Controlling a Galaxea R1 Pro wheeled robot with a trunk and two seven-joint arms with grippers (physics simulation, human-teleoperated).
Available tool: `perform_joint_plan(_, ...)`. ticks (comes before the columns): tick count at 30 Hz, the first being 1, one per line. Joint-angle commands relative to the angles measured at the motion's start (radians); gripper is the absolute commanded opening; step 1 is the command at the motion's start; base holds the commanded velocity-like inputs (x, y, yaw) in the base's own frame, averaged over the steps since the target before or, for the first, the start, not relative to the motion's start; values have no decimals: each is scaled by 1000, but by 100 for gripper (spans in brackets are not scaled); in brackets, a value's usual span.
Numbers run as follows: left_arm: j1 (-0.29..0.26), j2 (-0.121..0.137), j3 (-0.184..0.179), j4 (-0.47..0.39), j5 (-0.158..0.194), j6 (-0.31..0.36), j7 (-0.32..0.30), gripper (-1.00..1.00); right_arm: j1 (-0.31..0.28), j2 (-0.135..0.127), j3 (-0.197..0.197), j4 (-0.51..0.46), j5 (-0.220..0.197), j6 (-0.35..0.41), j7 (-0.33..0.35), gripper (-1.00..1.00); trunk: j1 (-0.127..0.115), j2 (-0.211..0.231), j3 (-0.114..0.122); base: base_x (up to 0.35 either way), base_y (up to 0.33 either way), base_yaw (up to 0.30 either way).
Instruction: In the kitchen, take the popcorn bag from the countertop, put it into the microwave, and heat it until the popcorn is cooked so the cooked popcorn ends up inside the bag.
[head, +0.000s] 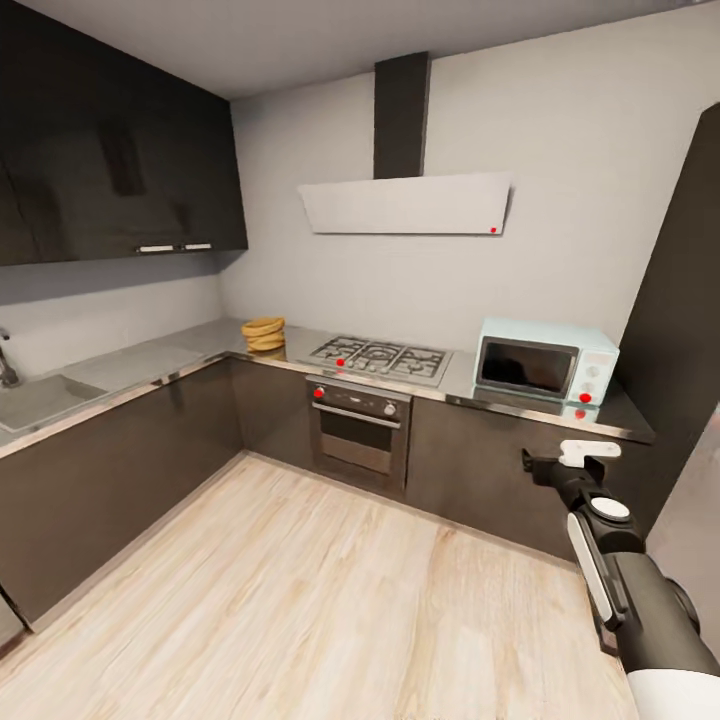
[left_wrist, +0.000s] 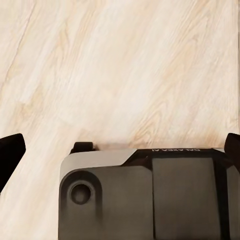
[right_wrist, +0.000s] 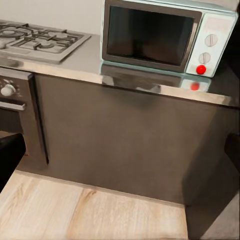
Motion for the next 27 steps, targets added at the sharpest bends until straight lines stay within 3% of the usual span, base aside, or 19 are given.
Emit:
perform_joint_plan(1, 0, 0, 2, 1, 0, -3, 0, 100, 0, 0, 1, -1, 2, 5, -3, 100, 0, -1, 0, 0, 0, -300)
perform_joint_plan(27, 1, 0, 2, 1, 0, -3, 0, 100, 3, 1, 4, -2, 3, 1, -3, 100, 0, -1, 0, 0, 0, -291)
